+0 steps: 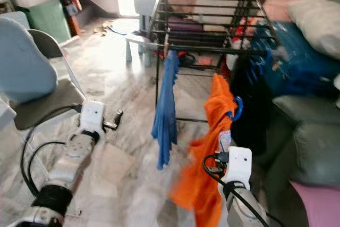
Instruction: Hang hanger
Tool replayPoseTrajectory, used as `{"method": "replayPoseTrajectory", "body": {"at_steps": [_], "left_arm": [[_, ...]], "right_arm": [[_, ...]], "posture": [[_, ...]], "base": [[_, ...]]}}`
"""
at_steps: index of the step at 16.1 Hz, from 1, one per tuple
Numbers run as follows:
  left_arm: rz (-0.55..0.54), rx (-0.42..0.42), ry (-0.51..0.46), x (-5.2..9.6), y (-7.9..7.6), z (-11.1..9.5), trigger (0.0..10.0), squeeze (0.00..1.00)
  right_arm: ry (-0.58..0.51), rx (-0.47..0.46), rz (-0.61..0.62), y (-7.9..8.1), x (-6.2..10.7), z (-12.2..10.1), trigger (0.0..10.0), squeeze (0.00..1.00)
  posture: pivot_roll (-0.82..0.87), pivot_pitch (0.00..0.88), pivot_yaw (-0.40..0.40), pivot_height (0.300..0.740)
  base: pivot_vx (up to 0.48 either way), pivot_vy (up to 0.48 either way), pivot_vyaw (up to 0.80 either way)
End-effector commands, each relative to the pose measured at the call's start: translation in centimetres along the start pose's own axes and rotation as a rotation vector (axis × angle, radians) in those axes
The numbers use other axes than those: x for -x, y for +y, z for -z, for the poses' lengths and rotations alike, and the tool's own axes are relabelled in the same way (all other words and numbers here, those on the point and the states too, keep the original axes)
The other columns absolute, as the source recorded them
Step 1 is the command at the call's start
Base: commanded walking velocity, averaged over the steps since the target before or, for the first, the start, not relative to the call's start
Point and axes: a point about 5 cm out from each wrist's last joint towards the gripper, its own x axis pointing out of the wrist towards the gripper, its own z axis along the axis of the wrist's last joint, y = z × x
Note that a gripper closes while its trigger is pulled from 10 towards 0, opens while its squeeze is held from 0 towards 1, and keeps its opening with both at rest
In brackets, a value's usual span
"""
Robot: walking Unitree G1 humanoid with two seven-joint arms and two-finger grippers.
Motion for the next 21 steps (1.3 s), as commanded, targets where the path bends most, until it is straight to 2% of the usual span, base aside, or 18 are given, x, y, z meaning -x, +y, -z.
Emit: {"method": "replayPoseTrajectory", "body": {"at_steps": [1,4,9,17,19,21], "left_arm": [[-0.014,-0.002,0.005,-0.2,0.3,-0.04,10.0,0.0],[-0.017,0.004,0.01,-0.36,0.36,-0.05,10.0,0.0],[-0.016,0.002,0.04,-0.54,0.5,0.41,10.0,0.0],[0.022,-0.017,0.021,-0.79,0.27,0.18,10.0,0.0],[0.047,-0.021,0.037,-0.89,-0.07,0.37,10.0,0.0],[0.049,-0.021,0.039,-0.89,-0.09,0.42,10.0,0.0]], "right_arm": [[-0.044,0.001,-0.025,0.55,-0.2,-1.01,10.0,0.0],[-0.036,0.005,-0.025,0.39,-0.3,-0.92,10.0,0.0],[-0.022,0.01,-0.033,0.52,-0.42,-0.76,10.0,0.0],[-0.024,0.004,-0.03,0.59,-0.58,-0.81,10.0,0.0],[-0.029,-0.025,-0.005,0.5,-0.74,-0.97,10.0,0.0],[-0.053,-0.031,-0.008,0.54,-0.8,-1.31,10.0,0.0]], "posture": [[0.0,0.0,-0.028,0.74],[0.0,0.0,-0.026,0.74],[0.0,0.0,-0.029,0.74],[0.0,0.0,-0.025,0.74],[-0.01,0.0,-0.024,0.74],[-0.01,0.0,-0.024,0.74]], "base": [[0.465,0.0,0.0],[0.45,0.0,0.0],[0.329,0.34,0.0],[0.067,0.429,0.0],[0.461,0.0,0.0],[0.461,0.0,-0.8]]}}
